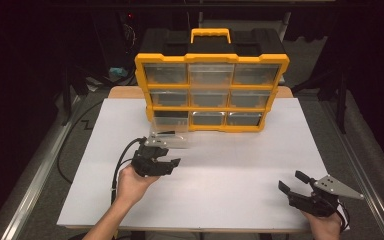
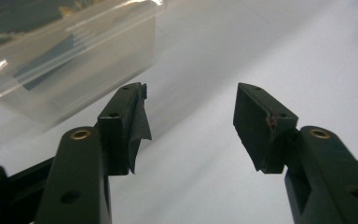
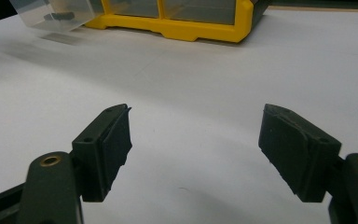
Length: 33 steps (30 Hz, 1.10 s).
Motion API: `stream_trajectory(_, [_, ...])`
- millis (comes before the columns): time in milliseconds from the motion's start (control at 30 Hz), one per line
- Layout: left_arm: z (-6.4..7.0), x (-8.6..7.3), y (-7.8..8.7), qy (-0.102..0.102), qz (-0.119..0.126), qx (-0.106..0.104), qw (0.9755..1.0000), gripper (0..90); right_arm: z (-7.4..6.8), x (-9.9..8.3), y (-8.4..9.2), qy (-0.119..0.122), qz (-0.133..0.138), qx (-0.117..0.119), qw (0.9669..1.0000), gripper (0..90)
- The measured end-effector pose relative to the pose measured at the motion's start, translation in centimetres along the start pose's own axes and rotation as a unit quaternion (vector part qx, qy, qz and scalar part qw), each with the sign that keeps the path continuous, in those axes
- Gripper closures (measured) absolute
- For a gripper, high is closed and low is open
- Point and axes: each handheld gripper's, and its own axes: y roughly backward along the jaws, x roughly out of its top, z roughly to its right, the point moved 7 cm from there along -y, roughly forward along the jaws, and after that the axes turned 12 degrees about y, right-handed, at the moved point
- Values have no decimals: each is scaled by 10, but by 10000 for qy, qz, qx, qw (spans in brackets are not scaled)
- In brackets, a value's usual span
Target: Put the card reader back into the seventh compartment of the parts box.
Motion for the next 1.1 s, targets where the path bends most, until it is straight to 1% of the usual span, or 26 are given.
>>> stream_trajectory(100, [-2,-6,-1,24,-39,-4,10000,437,0,0,0,9,-9,0,10000,255])
stream_trajectory(367, [-7,-16,-1,124,-28,-6,9999,433,-1,0,0,20,-17,-2,10000,255])
stream_trajectory(400, [-8,-17,-2,150,-3,-1,9999,433,-1,0,0,20,-17,-2,10000,255])
stream_trajectory(533, [-14,-27,-1,259,-32,-1,9997,431,-1,0,-1,41,-37,5,10000,256])
stream_trajectory(667, [-17,-31,0,314,4,-4,9995,428,-1,0,-1,52,-49,-2,10000,256])
stream_trajectory(733, [-21,-36,1,355,55,29,9994,424,-1,0,-1,69,-48,-11,10000,256])
stream_trajectory(767, [-22,-37,2,361,43,37,9993,422,-1,0,-1,61,-53,-12,10000,256])
stream_trajectory(933, [-29,-44,4,444,190,69,9988,412,-2,0,-1,75,-69,-12,9999,257])
stream_trajectory(1100, [-35,-53,5,459,274,133,9985,398,-2,0,-1,83,-74,-8,9999,257])
